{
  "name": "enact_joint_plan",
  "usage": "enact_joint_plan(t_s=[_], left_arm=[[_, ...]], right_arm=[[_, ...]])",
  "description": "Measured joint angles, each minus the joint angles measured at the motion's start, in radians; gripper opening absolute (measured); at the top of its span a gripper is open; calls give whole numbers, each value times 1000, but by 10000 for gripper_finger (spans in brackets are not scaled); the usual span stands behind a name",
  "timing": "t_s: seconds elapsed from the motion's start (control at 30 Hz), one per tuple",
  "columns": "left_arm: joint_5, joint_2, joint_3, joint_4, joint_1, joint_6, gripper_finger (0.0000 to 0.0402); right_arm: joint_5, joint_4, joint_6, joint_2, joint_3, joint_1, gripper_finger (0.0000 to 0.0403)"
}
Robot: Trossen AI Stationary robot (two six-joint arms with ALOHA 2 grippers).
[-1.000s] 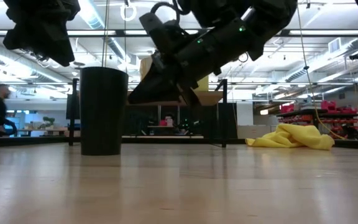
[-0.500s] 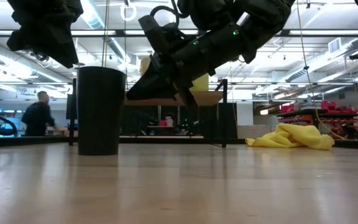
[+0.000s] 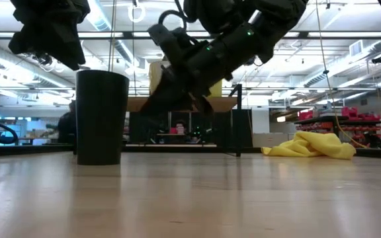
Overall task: Stack small to large cups/mugs on shelf
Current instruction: Put the black cup on the shelf
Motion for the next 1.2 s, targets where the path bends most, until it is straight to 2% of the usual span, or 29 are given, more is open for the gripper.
enact_joint_plan(t_s=[0.27, 0.47, 0.8, 0.93, 1.2], left_arm=[[118, 0, 4, 42, 54, 26, 96], [213, 0, 37, 44, 155, 136, 94], [331, 20, 67, -21, 308, 289, 110], [385, 74, 66, -51, 318, 310, 119], [407, 125, 66, 9, 319, 327, 138]], right_arm=[[-15, -226, 5, -96, -1, 16, 5], [-13, -312, 0, -195, -1, 13, 6], [-7, -364, 8, -272, -1, 14, 29], [-7, -374, 8, -273, -1, 14, 39], [-7, -402, 8, -267, -1, 14, 44]])
